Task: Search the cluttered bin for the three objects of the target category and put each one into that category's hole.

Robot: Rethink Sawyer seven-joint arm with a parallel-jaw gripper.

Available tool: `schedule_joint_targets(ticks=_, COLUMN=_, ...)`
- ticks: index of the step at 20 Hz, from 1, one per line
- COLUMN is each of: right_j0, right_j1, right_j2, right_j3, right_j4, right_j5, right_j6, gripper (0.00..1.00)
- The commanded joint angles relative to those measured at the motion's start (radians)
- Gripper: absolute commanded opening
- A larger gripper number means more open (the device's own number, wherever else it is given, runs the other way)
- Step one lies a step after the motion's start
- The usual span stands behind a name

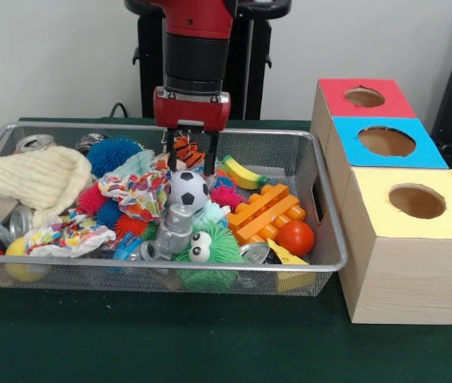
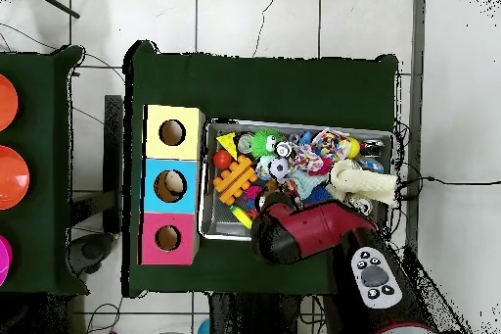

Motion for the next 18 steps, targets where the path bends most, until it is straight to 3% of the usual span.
schedule_joint_targets(ticks=1, right_j0=-0.059, right_j1=0.016, right_j2=-0.01, right_j3=0.055, right_j4=0.048, right_j5=-0.034, right_j6=0.126, gripper=1.0)
schedule_joint_targets(ticks=9, right_j0=0.018, right_j1=0.07, right_j2=-0.109, right_j3=0.019, right_j4=0.028, right_j5=-0.139, right_j6=0.149, gripper=1.0)
schedule_joint_targets(ticks=18, right_j0=0.061, right_j1=0.063, right_j2=-0.15, right_j3=0.017, right_j4=0.062, right_j5=-0.121, right_j6=0.133, gripper=1.0)
